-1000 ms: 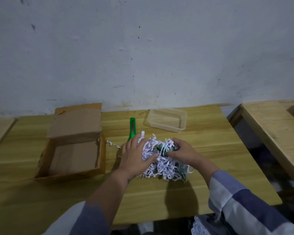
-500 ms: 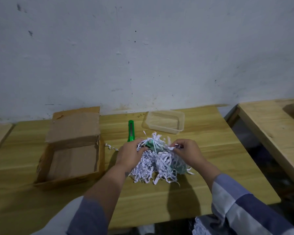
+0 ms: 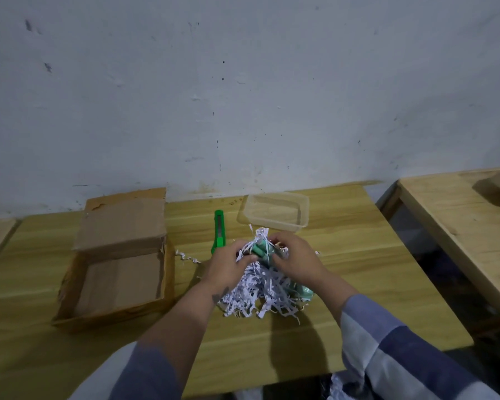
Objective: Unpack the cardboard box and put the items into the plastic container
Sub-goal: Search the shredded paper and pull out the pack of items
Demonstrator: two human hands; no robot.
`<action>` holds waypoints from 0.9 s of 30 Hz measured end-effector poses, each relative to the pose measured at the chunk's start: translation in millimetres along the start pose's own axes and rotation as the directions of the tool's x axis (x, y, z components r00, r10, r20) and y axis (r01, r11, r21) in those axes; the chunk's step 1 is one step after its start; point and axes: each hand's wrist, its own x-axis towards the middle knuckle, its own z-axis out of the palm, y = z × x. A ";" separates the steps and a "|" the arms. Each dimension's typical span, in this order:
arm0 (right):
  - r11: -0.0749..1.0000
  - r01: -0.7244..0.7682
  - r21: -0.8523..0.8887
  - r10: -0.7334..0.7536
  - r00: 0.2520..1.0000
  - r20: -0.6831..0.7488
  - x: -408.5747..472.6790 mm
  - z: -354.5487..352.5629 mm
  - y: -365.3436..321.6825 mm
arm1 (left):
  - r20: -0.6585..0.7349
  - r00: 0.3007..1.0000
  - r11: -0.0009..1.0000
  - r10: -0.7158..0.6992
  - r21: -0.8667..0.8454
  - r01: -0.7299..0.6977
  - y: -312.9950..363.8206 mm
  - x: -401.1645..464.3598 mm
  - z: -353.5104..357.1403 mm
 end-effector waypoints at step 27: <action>0.995 -0.083 -0.053 0.079 0.995 -0.067 -0.4 -39.0 26.1 | -0.107 0.994 0.998 -0.013 0.057 0.020 21.3 10.2 10.7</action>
